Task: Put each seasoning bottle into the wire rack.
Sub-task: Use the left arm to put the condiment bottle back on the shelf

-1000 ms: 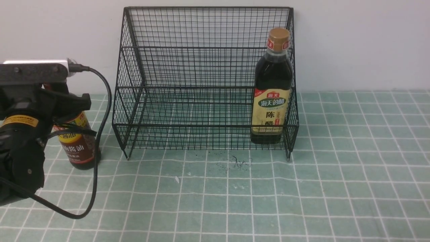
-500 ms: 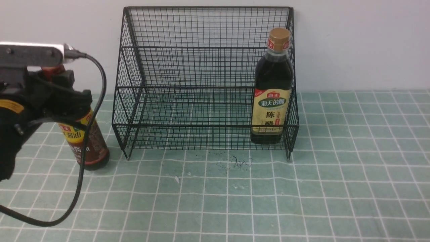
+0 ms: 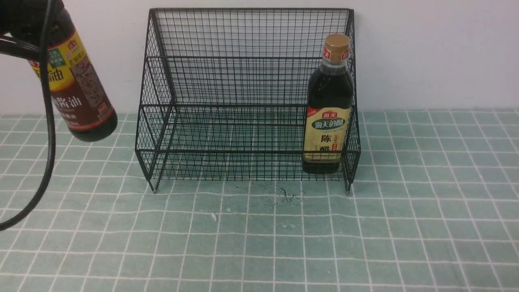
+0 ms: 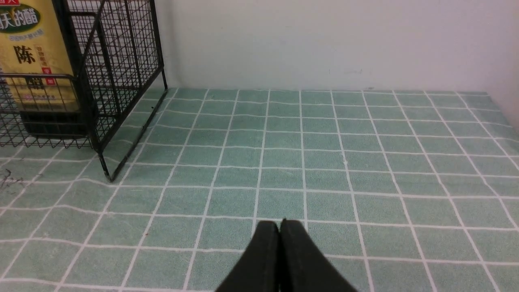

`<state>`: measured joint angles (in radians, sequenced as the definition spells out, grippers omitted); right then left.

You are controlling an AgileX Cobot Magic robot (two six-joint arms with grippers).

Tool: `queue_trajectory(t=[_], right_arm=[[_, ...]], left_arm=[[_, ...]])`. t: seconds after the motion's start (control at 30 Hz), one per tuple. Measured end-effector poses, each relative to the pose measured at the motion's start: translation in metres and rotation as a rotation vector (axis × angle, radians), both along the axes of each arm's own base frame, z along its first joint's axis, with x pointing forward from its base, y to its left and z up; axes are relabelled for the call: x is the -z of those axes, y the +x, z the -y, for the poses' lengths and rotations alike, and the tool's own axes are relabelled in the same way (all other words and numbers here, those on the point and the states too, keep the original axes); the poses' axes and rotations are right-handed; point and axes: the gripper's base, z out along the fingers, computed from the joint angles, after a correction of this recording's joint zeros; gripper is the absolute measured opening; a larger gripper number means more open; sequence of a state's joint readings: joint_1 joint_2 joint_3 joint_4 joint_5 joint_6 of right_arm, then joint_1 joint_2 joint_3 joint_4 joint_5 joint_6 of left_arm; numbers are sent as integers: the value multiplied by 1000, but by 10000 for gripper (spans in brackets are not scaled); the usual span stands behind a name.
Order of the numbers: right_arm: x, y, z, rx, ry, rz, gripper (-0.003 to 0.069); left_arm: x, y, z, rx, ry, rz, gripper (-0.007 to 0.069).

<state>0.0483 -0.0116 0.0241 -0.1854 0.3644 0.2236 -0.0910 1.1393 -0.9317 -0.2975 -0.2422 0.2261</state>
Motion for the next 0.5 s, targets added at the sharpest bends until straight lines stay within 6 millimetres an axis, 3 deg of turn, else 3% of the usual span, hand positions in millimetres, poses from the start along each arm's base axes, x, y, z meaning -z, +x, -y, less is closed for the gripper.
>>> queue_trajectory(t=[0.37, 0.5], right_arm=[[0, 0, 0, 0, 0, 0, -15], [0, 0, 0, 0, 0, 0, -15]], left_arm=[[39, 36, 49, 155, 59, -67, 283], [43, 44, 54, 157, 66, -22, 283]])
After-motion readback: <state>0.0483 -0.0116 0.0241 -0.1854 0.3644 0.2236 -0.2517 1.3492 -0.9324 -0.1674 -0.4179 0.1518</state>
